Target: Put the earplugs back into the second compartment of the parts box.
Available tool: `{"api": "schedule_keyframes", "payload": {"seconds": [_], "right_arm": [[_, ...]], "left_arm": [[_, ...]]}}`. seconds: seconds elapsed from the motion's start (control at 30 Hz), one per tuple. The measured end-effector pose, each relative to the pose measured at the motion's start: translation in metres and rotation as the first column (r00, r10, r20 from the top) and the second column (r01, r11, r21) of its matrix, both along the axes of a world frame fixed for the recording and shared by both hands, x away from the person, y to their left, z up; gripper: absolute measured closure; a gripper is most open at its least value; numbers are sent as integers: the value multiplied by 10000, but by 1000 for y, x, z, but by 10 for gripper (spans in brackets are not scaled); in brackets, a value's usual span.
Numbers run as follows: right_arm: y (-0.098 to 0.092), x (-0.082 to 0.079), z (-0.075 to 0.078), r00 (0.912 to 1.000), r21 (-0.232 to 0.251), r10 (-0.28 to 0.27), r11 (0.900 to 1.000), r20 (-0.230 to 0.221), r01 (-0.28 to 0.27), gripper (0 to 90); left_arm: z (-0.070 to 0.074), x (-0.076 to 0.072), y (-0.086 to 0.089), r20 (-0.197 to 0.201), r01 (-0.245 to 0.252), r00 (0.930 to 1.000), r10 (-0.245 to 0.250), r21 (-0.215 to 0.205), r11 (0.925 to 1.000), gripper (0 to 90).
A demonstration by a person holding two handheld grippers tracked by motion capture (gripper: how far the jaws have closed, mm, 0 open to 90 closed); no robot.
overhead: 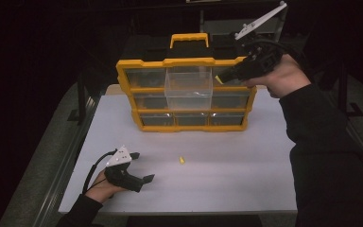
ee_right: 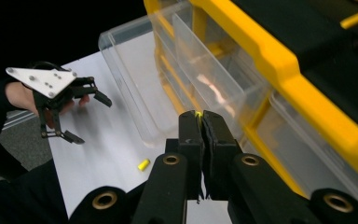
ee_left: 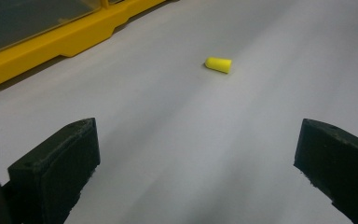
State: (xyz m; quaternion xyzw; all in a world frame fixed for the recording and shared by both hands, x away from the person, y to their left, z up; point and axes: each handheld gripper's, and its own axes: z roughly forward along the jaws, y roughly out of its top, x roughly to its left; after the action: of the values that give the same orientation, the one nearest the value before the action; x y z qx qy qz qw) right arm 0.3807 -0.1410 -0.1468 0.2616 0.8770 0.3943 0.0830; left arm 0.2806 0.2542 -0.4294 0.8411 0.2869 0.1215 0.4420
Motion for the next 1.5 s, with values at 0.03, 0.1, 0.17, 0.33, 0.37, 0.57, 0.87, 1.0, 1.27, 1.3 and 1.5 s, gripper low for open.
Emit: {"api": "schedule_keyframes", "payload": {"seconds": [0.03, 0.1, 0.17, 0.33, 0.37, 0.57, 0.87, 1.0, 1.27, 1.3, 1.5], "right_arm": [[3, 1, 2, 10000, -18, 61, 10000, 29, -61, 856], [9, 4, 4, 9999, -38, 139, 9999, 18, -139, 854], [14, 7, 6, 9998, -69, 199, 9998, 34, -198, 854], [29, 14, 8, 9994, -141, 342, 9993, -15, -342, 851], [32, 15, 7, 9993, -175, 369, 9992, -27, -370, 851], [49, 22, 1, 9986, -579, 517, 9969, -138, -524, 846], [69, 29, -15, 9967, -1259, 623, 9897, -511, -683, 836], [69, 29, -16, 9980, -1189, 466, 9916, -419, -513, 741], [60, 27, -10, 9981, -930, 389, 9947, -477, -432, 772], [60, 27, -10, 9981, -948, 384, 9946, -479, -428, 765], [61, 25, -11, 9982, -932, 362, 9948, -467, -405, 609]], "left_arm": [[0, 0, 0, -4, -7, 10000, 7, 4, 10000, 0], [0, 0, 0, -5, -14, 10000, 14, 12, 10000, 0], [0, 0, 0, 9, -3, 10000, 3, 26, 10000, 0], [0, 0, 0, 34, -24, 10000, 23, 62, 10000, 0], [0, 0, 0, 36, -24, 10000, 24, 61, 10000, 0], [-1, -1, 0, 54, -5, 10000, 4, 110, 9999, 0], [-1, -1, 0, 58, 2, 10000, -3, 135, 9999, 0], [-1, -1, 0, 57, 18, 10000, -19, 135, 9999, 0], [-1, -1, 0, 44, 36, 10000, -37, 134, 9999, 0], [-1, -1, -1, 37, 40, 10000, -40, 131, 9999, 0], [-1, -1, -1, 22, 57, 10000, -58, 125, 9999, 0]]}}
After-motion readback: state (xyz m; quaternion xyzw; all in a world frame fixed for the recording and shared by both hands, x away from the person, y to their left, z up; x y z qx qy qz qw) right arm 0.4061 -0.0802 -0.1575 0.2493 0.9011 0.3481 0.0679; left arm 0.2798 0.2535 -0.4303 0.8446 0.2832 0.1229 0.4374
